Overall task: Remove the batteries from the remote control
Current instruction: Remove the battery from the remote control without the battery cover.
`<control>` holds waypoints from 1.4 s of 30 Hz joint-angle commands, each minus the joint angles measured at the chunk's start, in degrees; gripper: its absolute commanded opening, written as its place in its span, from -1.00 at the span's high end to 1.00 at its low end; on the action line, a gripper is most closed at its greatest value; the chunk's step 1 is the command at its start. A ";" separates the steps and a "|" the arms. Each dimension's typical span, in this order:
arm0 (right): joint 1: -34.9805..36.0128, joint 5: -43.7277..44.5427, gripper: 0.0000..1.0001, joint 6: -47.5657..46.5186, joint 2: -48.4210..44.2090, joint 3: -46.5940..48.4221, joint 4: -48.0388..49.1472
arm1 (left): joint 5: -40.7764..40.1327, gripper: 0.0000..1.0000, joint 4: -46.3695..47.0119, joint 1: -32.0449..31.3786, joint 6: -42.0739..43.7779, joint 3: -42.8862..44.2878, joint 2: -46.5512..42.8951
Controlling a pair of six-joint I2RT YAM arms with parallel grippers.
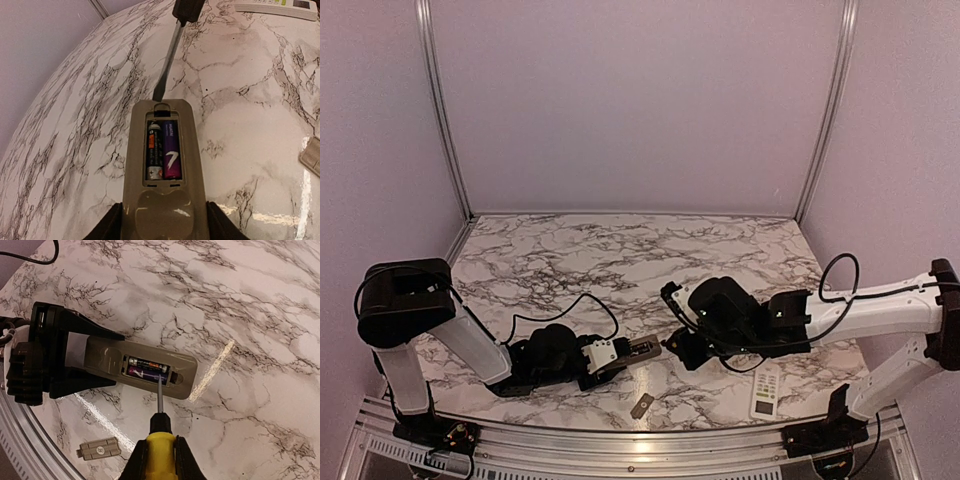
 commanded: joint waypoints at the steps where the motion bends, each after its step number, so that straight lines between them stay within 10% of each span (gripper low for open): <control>1: 0.19 3.28 1.00 -0.62 -0.87 -0.54 -1.52 | 0.29 1.00 1.29 -0.24 0.59 0.94 0.47; 42: 0.38 3.53 1.00 -1.97 1.86 1.91 -4.73 | 0.14 1.00 0.75 -0.33 0.78 1.09 0.51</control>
